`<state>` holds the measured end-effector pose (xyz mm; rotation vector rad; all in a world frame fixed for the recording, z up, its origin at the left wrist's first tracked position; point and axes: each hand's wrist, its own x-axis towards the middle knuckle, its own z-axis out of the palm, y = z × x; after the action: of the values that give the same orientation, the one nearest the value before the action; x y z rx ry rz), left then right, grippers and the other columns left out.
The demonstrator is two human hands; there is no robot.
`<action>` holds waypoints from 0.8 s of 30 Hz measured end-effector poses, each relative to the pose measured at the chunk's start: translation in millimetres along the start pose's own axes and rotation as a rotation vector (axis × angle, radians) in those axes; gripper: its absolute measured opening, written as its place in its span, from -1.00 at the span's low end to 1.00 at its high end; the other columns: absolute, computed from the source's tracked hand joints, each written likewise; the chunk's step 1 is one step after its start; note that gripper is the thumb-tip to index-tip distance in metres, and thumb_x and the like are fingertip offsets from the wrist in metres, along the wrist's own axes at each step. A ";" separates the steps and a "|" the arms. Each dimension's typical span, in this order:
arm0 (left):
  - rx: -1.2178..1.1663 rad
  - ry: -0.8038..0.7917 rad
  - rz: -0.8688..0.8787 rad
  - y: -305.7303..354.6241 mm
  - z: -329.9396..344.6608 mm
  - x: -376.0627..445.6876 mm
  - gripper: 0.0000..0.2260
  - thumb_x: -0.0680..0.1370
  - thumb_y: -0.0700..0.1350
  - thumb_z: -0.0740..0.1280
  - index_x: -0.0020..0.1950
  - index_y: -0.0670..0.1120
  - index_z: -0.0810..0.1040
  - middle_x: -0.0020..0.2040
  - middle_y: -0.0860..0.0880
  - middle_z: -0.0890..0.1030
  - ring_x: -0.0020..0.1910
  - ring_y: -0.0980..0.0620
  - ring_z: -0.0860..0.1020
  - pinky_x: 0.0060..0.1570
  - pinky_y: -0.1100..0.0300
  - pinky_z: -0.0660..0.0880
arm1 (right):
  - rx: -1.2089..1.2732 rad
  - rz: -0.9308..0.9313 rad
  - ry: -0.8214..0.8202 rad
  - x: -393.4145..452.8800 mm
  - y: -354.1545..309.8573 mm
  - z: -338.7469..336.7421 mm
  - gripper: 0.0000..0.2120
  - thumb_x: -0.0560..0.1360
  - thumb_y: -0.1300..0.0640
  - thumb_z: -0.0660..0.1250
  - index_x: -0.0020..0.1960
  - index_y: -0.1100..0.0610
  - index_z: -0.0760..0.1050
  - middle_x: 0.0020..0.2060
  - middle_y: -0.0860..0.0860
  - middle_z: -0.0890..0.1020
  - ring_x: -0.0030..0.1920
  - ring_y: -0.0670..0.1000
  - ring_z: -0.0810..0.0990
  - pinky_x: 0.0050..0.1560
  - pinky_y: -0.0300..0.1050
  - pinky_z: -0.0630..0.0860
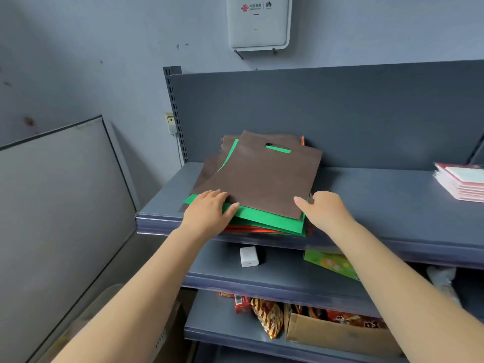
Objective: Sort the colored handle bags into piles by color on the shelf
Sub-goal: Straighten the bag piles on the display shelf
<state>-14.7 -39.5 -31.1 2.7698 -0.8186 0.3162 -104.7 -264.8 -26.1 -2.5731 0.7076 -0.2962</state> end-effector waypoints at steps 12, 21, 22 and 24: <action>-0.076 -0.063 0.130 0.0 15.0 45.7 -0.58 0.61 0.18 0.09 0.40 0.05 0.41 0.44 0.07 0.38 0.43 0.06 0.31 0.38 0.16 0.21 | 0.123 0.053 0.231 51.9 35.0 -11.9 -0.64 0.50 0.19 0.33 -0.40 0.16 0.26 -0.49 0.07 0.37 -0.41 0.03 0.32 -0.44 -0.21 0.17; -0.214 -0.081 -0.358 -60.1 9.7 77.4 -0.53 0.47 0.20 0.36 0.27 -0.04 0.51 0.19 -0.07 0.58 0.17 -0.12 0.51 0.07 0.05 0.45 | 0.444 0.066 0.386 62.2 63.5 -5.1 -0.83 0.50 0.36 0.19 -0.06 0.12 0.43 -0.25 0.14 0.60 -0.29 0.14 0.43 -0.34 -0.18 0.29; -0.239 -0.071 -0.375 -65.8 9.1 79.9 -0.58 0.46 0.17 0.39 0.20 -0.05 0.56 0.11 -0.07 0.61 0.09 -0.12 0.54 0.01 0.06 0.47 | 0.499 0.081 0.392 62.6 64.6 -3.1 -0.80 0.50 0.36 0.18 -0.05 0.08 0.44 -0.24 0.12 0.61 -0.27 0.13 0.45 -0.31 -0.15 0.31; -0.302 -0.019 -0.393 -74.9 7.6 84.9 -0.68 0.45 0.09 0.43 0.09 -0.08 0.61 0.00 -0.08 0.64 -0.03 -0.11 0.56 -0.07 0.07 0.49 | 0.601 0.118 0.406 62.4 64.2 0.3 -0.75 0.51 0.34 0.20 -0.02 0.00 0.46 -0.24 0.03 0.62 -0.24 0.09 0.48 -0.27 -0.15 0.34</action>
<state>97.5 -23.4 -27.5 2.5699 -0.2807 0.0834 -79.5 -346.7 -51.8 -1.9080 0.7610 -0.8635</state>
